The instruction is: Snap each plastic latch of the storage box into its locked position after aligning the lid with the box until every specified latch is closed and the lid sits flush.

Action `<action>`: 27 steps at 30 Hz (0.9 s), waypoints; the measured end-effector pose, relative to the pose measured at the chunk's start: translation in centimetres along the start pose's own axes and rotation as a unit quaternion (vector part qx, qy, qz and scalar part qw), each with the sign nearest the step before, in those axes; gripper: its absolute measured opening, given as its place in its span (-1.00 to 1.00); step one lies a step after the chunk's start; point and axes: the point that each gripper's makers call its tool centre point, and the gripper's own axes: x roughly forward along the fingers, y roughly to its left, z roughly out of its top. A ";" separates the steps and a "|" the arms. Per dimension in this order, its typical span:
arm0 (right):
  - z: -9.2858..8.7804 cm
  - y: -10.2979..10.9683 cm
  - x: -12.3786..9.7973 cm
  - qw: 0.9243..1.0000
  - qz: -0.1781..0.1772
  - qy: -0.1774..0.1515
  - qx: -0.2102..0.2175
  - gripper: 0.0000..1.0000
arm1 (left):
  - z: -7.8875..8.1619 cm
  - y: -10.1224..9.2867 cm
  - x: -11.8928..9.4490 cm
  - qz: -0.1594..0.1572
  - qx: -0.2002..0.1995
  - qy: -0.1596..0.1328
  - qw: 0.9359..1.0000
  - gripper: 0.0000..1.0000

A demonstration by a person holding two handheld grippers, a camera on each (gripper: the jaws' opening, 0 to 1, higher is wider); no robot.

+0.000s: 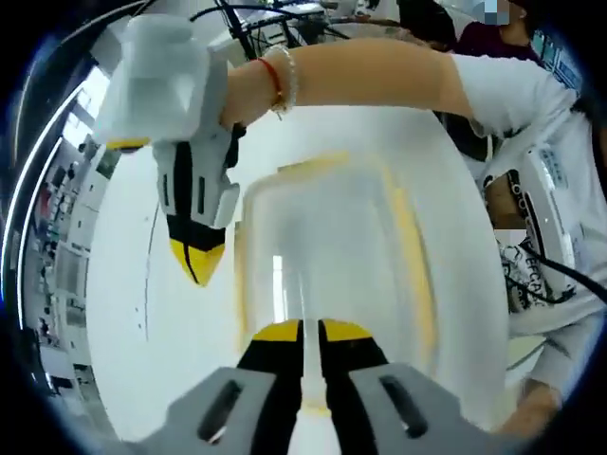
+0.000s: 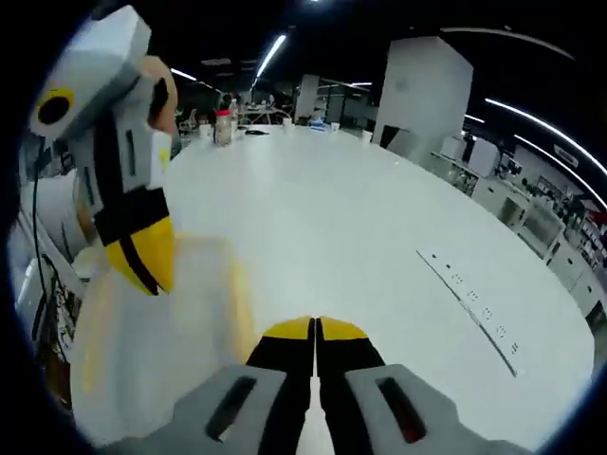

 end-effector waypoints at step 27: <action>9.6 8.0 -13.2 0.947 -0.068 -0.314 -0.013 -0.41 | 0.7 3.3 -14.8 0.369 -0.138 -0.330 0.858 -0.45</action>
